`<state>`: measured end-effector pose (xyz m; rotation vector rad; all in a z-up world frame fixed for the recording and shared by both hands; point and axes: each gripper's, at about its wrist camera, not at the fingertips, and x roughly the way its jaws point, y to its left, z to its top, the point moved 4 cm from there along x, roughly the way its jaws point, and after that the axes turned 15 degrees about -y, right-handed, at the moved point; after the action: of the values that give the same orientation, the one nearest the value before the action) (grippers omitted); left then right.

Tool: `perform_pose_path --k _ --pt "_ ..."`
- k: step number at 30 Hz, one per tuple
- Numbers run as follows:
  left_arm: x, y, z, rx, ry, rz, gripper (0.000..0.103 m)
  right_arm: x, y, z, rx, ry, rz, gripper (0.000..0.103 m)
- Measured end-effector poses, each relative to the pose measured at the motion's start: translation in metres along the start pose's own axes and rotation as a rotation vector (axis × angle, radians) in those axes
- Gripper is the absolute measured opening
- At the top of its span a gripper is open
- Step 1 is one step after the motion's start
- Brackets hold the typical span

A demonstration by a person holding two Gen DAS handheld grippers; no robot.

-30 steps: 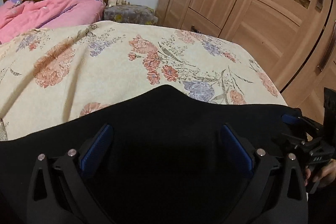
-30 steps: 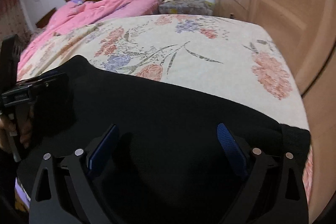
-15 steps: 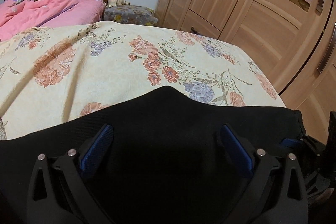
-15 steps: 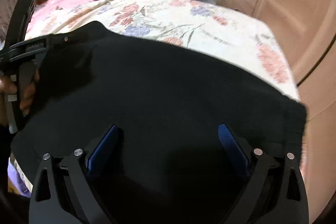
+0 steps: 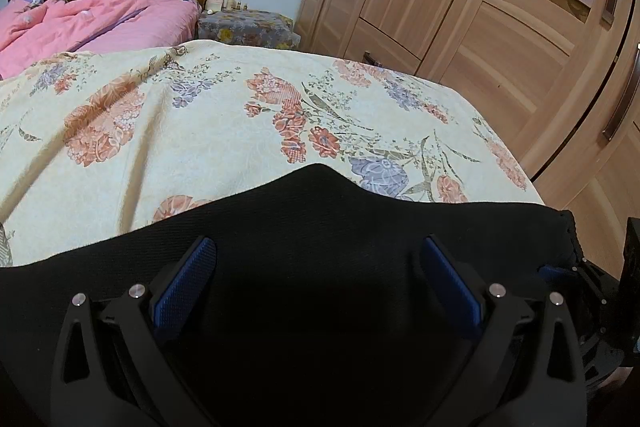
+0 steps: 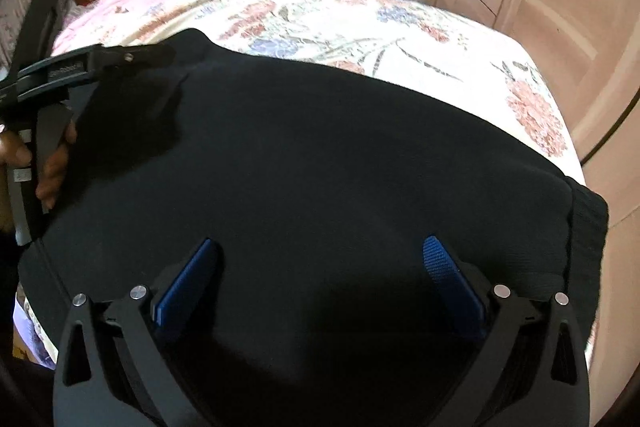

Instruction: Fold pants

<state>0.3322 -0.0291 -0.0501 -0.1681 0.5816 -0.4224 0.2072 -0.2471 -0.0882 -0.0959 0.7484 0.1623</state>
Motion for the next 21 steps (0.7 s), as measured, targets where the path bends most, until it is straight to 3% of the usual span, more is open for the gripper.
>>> perform_pose_path --k 3,5,8,11,13,17,19,21 --pt "-0.009 0.002 0.001 -0.01 0.0 0.009 0.101 -0.004 0.007 0.012 -0.036 0.058 -0.095 0.098" --pt "-0.039 0.007 0.008 0.036 -0.041 0.107 0.101 -0.009 0.017 0.027 -0.066 0.009 -0.123 0.098" --pt "-0.092 0.034 0.024 0.069 -0.152 0.219 0.101 -0.012 0.051 0.048 -0.041 -0.054 0.022 0.098" --pt "-0.123 0.093 0.019 0.09 -0.119 0.411 0.101 0.002 0.112 0.065 -0.1 -0.062 0.197 0.098" --pt "-0.142 0.138 0.009 0.046 -0.085 0.526 0.101 0.014 0.154 0.074 -0.18 -0.065 0.262 0.098" --pt "-0.191 0.211 -0.01 -0.135 -0.096 0.623 0.101 0.038 0.24 0.096 -0.308 -0.08 0.407 0.098" --pt "-0.21 0.246 -0.019 -0.193 -0.082 0.69 0.101 0.05 0.268 0.101 -0.362 -0.071 0.416 0.098" --pt "-0.224 0.272 -0.024 -0.235 -0.077 0.73 0.101 0.064 0.29 0.098 -0.44 -0.091 0.361 0.098"
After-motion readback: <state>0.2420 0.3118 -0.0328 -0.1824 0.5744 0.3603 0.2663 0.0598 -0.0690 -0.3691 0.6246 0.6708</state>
